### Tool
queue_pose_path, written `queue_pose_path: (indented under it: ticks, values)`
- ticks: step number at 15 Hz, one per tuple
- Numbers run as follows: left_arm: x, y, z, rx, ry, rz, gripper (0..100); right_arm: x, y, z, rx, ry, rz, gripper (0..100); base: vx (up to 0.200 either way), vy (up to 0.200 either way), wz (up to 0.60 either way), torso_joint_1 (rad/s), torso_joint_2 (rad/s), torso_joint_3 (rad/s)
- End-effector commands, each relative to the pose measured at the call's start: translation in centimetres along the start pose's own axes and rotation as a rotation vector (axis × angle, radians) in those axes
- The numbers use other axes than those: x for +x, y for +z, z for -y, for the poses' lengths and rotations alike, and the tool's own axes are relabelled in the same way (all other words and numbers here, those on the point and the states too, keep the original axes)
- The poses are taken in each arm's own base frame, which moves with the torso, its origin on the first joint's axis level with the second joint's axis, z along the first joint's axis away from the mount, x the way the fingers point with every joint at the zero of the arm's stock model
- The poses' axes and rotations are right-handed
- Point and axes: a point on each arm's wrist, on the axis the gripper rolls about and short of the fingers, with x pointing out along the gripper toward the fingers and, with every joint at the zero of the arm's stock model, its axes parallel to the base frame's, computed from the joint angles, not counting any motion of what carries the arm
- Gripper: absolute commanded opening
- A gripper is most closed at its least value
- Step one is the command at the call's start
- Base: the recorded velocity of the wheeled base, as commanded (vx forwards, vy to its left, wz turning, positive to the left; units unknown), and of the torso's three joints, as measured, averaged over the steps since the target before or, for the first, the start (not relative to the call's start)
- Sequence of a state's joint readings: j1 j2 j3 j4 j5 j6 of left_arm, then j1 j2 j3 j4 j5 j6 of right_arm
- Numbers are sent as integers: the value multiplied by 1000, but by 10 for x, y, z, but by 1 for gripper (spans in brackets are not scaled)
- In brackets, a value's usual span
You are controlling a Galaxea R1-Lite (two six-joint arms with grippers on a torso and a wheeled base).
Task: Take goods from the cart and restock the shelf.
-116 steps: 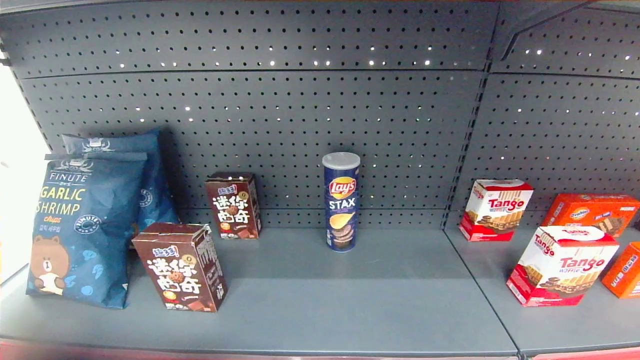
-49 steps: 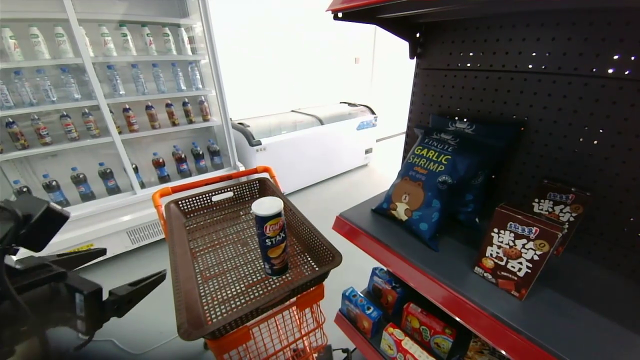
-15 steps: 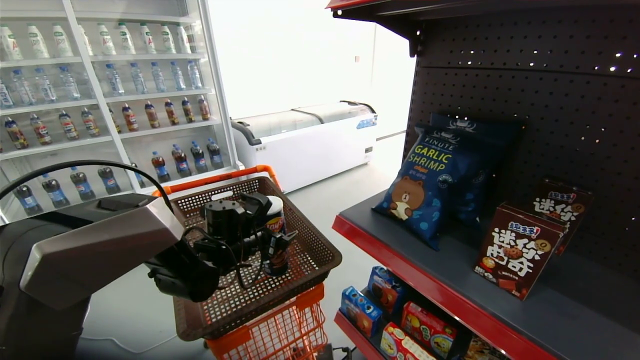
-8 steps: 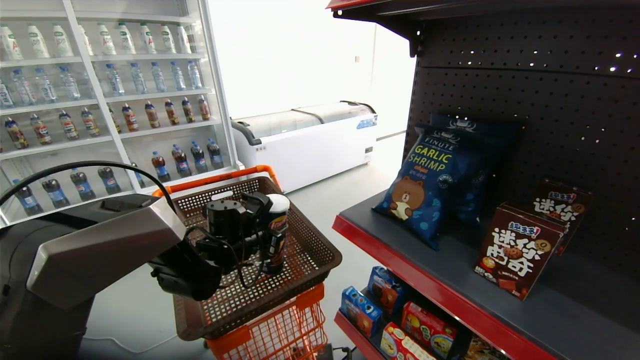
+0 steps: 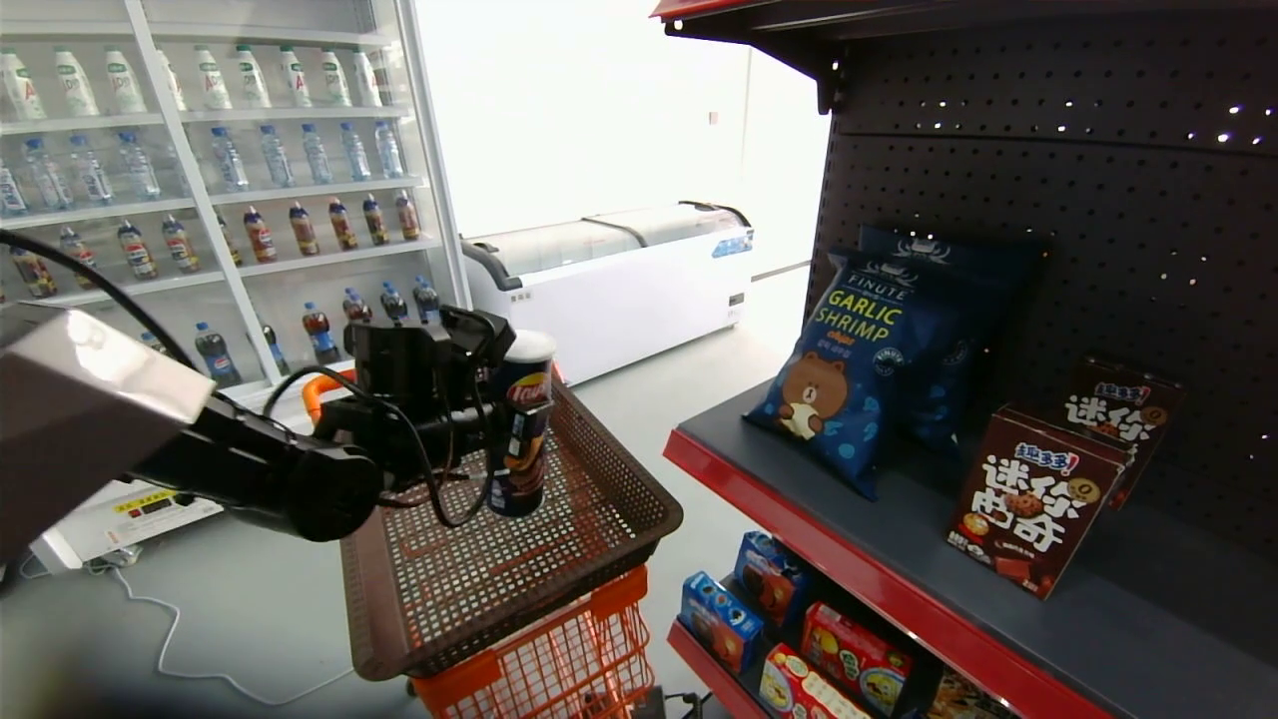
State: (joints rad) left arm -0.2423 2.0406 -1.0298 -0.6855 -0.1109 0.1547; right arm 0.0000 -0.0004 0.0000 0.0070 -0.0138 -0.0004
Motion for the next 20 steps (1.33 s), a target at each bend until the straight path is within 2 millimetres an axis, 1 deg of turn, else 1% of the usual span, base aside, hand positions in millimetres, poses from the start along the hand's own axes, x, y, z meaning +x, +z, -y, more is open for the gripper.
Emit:
queue_pose_path:
  ticks: [1, 2, 3, 4, 6, 7, 8, 9, 10, 11, 12, 13, 15, 18, 20]
  values:
    - [-58, 55, -4, 2, -13, 96, 0, 0, 0, 0, -1, 0, -1, 100, 0, 0, 0, 0, 0, 0]
    - [-71, 61, -4, -8, -32, 99, 0, 0, 0, 0, -1, 0, 0, 100, 0, 0, 0, 0, 0, 0]
    - [-79, 64, -4, -13, -44, 102, 0, 0, 0, 0, 0, 0, 0, 100, 0, 0, 0, 0, 0, 0]
    - [-101, 67, -6, -22, -78, 75, 0, 0, 0, 0, -1, 0, -1, 100, 0, 0, 0, 0, 0, 0]
    - [-127, 71, -4, -29, -86, 36, 0, 0, 0, 0, -1, 0, 0, 100, 0, 0, 0, 0, 0, 0]
    - [-161, 69, 2, -37, -113, 2, 0, 0, 0, 0, -1, 0, 0, 100, 0, 0, 0, 0, 0, 0]
    - [-181, 69, 6, -34, -162, 15, 0, 0, 0, 0, -1, 0, 0, 100, 0, 0, 0, 0, 0, 0]
    - [-181, 69, 6, -34, -162, 15, 0, 0, 0, 0, -1, 0, 0, 100, 0, 0, 0, 0, 0, 0]
    - [-192, 54, 10, -38, -196, 7, 0, 0, 0, 0, -1, 0, 0, 100, 0, 0, 0, 0, 0, 0]
    - [-197, 44, 14, -36, -204, 25, 0, 0, 0, 0, 0, 0, 0, 100, 0, 0, 0, 0, 0, 0]
    - [-201, 38, 18, -25, -207, 61, 0, 0, 0, 0, -1, 0, 0, 100, 0, 0, 0, 0, 0, 0]
    - [-199, 35, 17, -24, -203, 82, 0, 0, 0, 0, -1, 0, 0, 100, 0, 0, 0, 0, 0, 0]
    - [-196, 41, 15, -16, -200, 122, 0, 0, 0, 0, 0, 0, 0, 100, 0, 0, 0, 0, 0, 0]
    - [-195, 47, 17, -4, -249, 142, 0, 0, 0, 0, -1, 0, 0, 100, 0, 0, 0, 0, 0, 0]
    - [-195, 57, 14, -3, -286, 171, 0, 0, 0, 0, -1, 2, 0, 100, 0, 0, 0, 0, 0, 0]
